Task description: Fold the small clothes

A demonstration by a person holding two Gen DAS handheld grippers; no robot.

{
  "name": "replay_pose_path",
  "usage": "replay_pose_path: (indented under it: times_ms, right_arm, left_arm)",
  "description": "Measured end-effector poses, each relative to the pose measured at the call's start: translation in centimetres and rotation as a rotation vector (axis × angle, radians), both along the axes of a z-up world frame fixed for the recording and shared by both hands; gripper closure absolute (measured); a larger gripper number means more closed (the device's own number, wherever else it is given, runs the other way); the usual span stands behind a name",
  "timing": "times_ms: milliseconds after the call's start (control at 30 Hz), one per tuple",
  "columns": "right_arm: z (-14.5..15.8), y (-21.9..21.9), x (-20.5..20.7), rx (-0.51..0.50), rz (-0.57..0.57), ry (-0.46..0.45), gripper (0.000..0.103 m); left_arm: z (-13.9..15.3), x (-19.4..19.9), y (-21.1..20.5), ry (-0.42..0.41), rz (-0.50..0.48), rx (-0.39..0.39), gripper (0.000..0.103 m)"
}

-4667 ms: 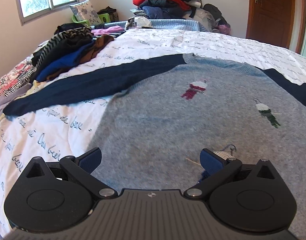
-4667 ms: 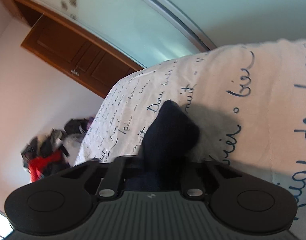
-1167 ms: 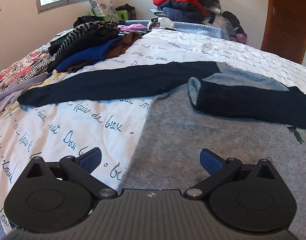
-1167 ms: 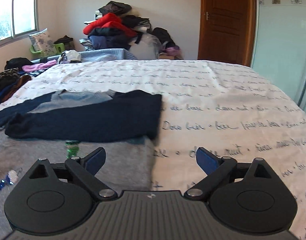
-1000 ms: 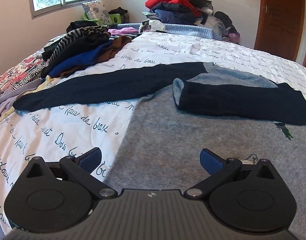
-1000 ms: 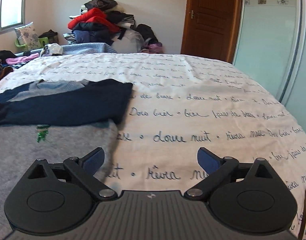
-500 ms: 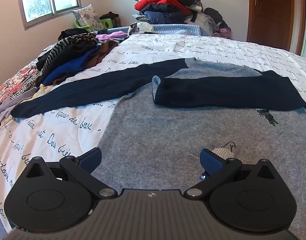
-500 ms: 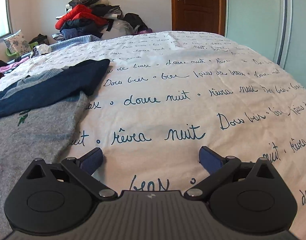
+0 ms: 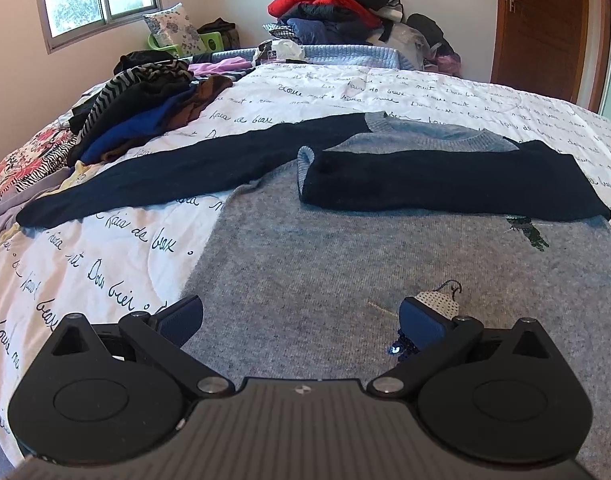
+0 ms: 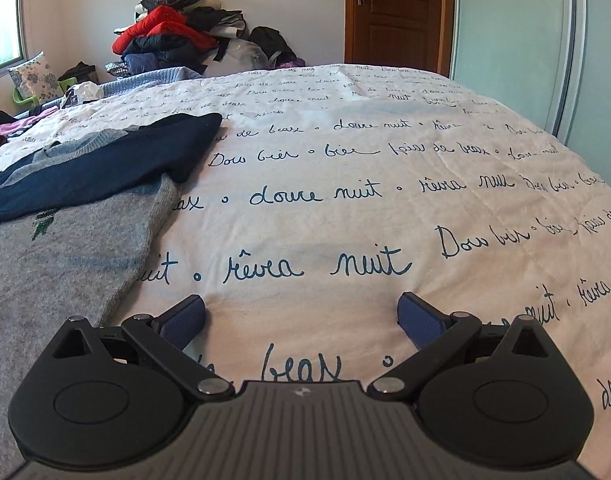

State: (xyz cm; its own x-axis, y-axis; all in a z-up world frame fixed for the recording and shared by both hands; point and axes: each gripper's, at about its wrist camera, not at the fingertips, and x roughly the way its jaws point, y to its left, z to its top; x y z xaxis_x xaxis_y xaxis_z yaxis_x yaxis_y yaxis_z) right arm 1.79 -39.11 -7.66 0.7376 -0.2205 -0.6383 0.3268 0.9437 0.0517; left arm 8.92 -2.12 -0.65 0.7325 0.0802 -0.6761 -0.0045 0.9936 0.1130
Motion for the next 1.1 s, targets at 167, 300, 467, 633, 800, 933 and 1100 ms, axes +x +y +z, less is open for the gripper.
replay_pose_path:
  times_ms: [167, 300, 467, 633, 800, 933, 1100]
  right_arm:
    - [0.0, 0.0, 0.0, 0.0, 0.0, 0.0, 0.0]
    - [0.0, 0.0, 0.0, 0.0, 0.0, 0.0, 0.0]
    - [0.0, 0.0, 0.0, 0.0, 0.0, 0.0, 0.0]
    - [0.0, 0.0, 0.0, 0.0, 0.0, 0.0, 0.0]
    - [0.0, 0.0, 0.0, 0.0, 0.0, 0.0, 0.0]
    - [0.0, 0.0, 0.0, 0.0, 0.0, 0.0, 0.0]
    - [0.0, 0.1, 0.0, 0.0, -0.001, 0.0, 0.0]
  left_arm:
    - [-0.1, -0.1, 0.0, 0.003, 0.002, 0.008, 0.0]
    - [0.0, -0.1, 0.2, 0.003, 0.009, 0.002, 0.0]
    - [-0.2, -0.1, 0.4, 0.01, 0.01, 0.001, 0.0]
    - [-0.1, -0.1, 0.6, 0.006, 0.016, -0.001, 0.0]
    - [-0.3, 0.1, 0.9, 0.012, 0.022, -0.006, 0.0]
    - [-0.4, 0.0, 1.0, 0.014, 0.024, -0.004, 0.0]
    - [-0.4, 0.1, 1.4, 0.006, 0.035, -0.005, 0.0]
